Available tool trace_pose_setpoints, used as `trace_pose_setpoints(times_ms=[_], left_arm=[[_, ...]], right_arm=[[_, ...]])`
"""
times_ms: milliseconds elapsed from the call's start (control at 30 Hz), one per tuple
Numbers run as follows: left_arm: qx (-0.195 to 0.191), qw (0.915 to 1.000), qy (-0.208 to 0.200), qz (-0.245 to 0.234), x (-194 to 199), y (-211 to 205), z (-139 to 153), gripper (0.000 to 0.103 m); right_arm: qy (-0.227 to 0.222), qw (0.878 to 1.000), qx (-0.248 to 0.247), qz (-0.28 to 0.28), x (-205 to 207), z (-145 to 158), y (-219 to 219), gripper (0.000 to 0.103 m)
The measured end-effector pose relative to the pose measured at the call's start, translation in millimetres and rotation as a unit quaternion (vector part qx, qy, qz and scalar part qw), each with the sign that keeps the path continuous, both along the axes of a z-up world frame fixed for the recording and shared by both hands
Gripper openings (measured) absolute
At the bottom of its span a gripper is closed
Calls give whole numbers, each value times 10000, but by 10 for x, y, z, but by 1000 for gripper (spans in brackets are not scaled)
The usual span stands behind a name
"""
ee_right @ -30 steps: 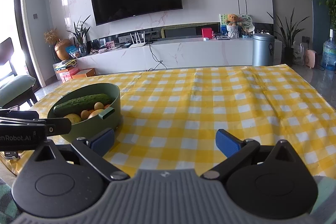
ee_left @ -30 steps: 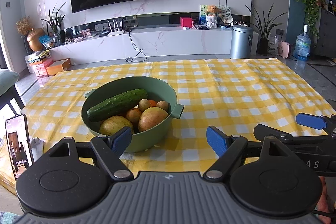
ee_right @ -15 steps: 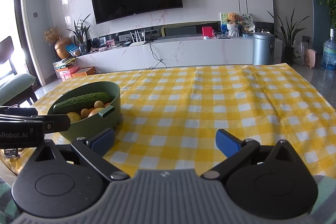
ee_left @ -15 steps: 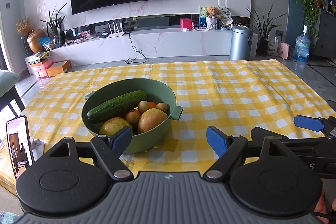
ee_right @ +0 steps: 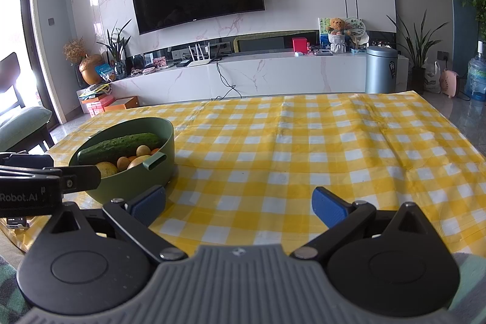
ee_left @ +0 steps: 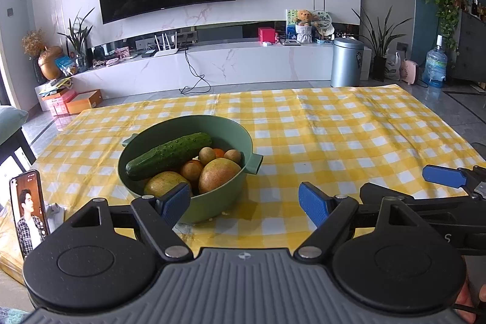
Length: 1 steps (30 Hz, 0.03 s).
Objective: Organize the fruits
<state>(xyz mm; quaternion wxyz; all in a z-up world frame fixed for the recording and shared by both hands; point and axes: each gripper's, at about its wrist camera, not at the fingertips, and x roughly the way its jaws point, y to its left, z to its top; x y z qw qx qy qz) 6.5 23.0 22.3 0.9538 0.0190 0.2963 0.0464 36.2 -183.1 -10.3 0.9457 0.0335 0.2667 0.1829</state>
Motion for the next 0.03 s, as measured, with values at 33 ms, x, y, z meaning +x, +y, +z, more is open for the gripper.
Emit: trace_pose_setpoints(times_ms=[33], left_arm=[[8, 10000, 0, 6, 0, 0, -2, 95]], right_arm=[[1, 10000, 0, 1, -1, -1, 0, 99]])
